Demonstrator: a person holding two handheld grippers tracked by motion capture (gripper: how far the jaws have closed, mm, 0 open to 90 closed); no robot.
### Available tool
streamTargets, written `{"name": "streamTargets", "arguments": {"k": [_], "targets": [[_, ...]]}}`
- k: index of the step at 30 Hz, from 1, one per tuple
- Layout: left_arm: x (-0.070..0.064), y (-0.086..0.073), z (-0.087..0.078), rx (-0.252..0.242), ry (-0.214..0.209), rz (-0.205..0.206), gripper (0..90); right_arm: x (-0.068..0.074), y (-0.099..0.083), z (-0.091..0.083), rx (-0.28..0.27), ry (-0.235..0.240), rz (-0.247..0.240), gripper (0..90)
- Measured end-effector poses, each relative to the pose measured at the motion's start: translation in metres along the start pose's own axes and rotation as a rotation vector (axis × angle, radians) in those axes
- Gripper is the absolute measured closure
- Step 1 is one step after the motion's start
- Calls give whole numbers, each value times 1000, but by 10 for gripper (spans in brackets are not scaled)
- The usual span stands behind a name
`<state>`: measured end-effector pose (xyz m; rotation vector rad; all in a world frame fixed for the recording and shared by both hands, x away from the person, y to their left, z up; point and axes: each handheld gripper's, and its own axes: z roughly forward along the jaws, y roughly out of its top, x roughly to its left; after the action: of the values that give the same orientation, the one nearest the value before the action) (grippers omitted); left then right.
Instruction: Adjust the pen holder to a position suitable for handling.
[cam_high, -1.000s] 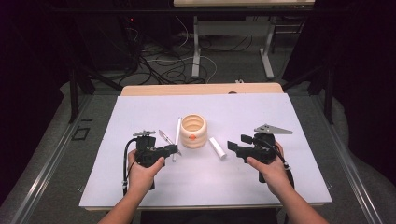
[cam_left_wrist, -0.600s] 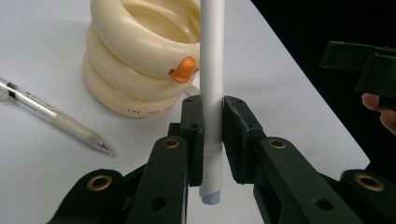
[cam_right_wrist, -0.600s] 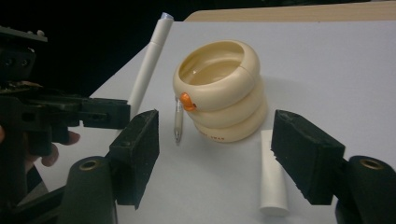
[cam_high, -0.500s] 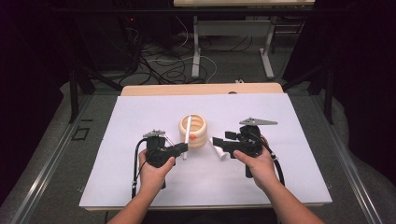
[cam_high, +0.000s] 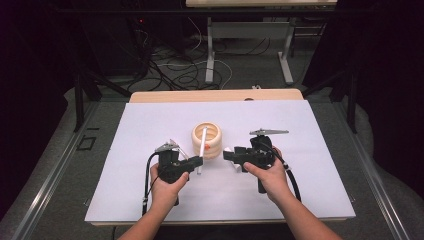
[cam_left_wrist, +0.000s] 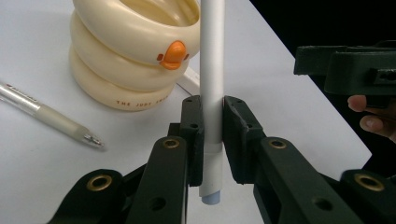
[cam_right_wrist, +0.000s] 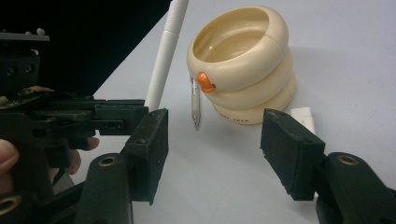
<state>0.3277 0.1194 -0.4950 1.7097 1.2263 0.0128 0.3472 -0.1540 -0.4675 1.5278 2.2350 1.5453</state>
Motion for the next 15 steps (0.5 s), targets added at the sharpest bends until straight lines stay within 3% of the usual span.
{"name": "streamTargets", "arguments": {"k": [3, 7, 15], "targets": [[-3, -2, 3, -2, -6, 0, 790, -3, -2, 1, -22, -3, 43, 435], [-7, -6, 8, 16, -15, 12, 790, -6, -3, 2, -7, 5, 88, 429], [-17, -13, 13, 37, -37, 28, 790, -6, -7, 5, 13, -16, 51, 396]]}}
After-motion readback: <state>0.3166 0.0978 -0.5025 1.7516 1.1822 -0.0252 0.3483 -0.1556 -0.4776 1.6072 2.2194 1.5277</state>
